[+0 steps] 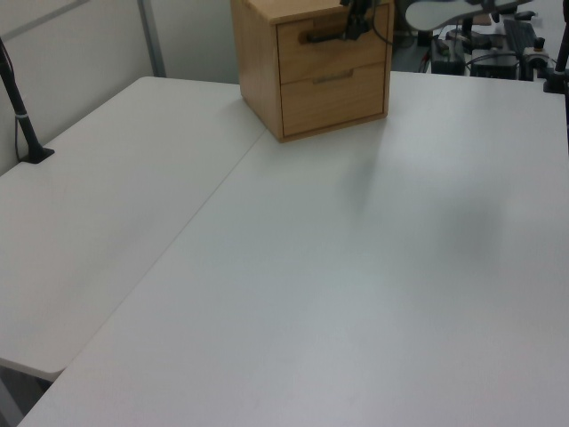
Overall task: Open the drawer by sliding it
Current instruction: 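Move the open gripper toward the black handle of the upper drawer, then close the gripper around the black drawer handle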
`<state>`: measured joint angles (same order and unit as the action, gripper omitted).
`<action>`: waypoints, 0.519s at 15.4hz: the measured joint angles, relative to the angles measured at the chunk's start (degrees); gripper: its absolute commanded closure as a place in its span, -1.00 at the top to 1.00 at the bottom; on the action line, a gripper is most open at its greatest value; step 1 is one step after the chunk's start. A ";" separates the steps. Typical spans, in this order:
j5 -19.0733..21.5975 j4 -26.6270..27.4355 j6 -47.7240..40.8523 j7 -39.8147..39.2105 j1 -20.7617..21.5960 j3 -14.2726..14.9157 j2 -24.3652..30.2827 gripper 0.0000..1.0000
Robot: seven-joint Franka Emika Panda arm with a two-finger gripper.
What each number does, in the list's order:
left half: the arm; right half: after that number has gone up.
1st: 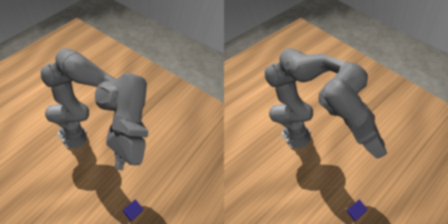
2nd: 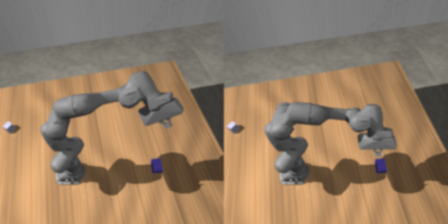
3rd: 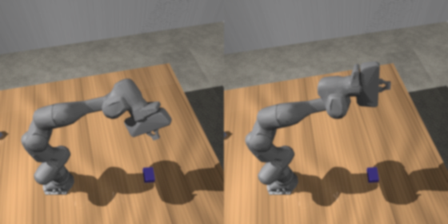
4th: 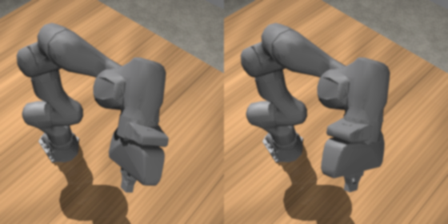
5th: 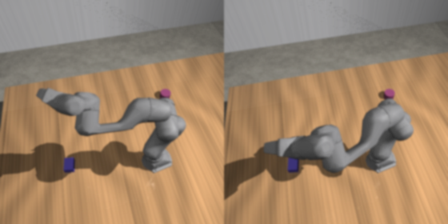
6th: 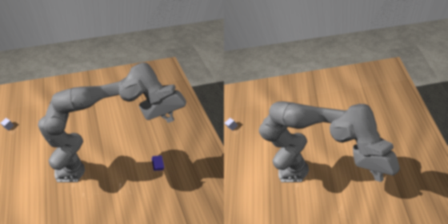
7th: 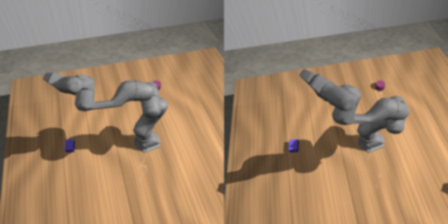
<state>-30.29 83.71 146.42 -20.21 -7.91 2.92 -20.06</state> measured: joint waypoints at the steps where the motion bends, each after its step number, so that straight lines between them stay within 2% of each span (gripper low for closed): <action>1: -1.95 -0.24 3.32 -0.01 -0.70 0.00 -1.21 0.87; 3: -5.73 -0.50 8.48 -0.01 -1.97 0.01 -3.10 0.83; 6: -11.45 -0.60 11.55 -0.01 -2.87 0.01 -4.50 0.77; 8: -13.85 -0.60 11.76 -0.01 -2.88 -0.01 -4.79 0.62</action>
<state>-44.14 83.11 158.19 -20.23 -10.79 2.91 -24.85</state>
